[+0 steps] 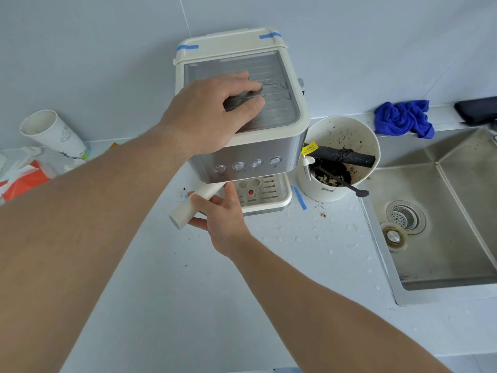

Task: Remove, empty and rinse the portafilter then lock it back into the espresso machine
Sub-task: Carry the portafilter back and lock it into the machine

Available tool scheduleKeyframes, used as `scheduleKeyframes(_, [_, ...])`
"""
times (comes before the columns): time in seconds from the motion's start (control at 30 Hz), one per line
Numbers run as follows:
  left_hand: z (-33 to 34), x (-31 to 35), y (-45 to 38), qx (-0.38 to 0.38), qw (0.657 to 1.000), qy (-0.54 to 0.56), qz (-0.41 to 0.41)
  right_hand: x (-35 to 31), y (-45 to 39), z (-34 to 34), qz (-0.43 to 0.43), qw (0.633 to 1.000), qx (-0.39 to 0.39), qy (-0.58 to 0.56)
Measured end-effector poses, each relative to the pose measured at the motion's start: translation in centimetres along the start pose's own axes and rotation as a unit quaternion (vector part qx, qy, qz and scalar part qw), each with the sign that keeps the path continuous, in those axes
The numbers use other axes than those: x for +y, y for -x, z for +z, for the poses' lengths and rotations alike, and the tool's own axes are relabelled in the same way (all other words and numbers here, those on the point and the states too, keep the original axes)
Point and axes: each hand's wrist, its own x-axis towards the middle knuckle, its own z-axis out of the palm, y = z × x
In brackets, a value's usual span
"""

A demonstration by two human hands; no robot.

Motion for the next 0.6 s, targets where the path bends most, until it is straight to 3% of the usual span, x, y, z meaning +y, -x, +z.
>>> scheduleKeyframes(0.3, [0.1, -0.1, -0.1, -0.004, 1.000, -0.004, 0.000, -2.4, 2.3, -3.7, 0.027, 0.996, -0.010, 0.090])
scheduleKeyframes(0.6, [0.0, 0.1, 0.0, -0.005, 1.000, -0.008, -0.001, -2.0, 2.0, -3.0, 0.049, 0.998, -0.021, 0.020])
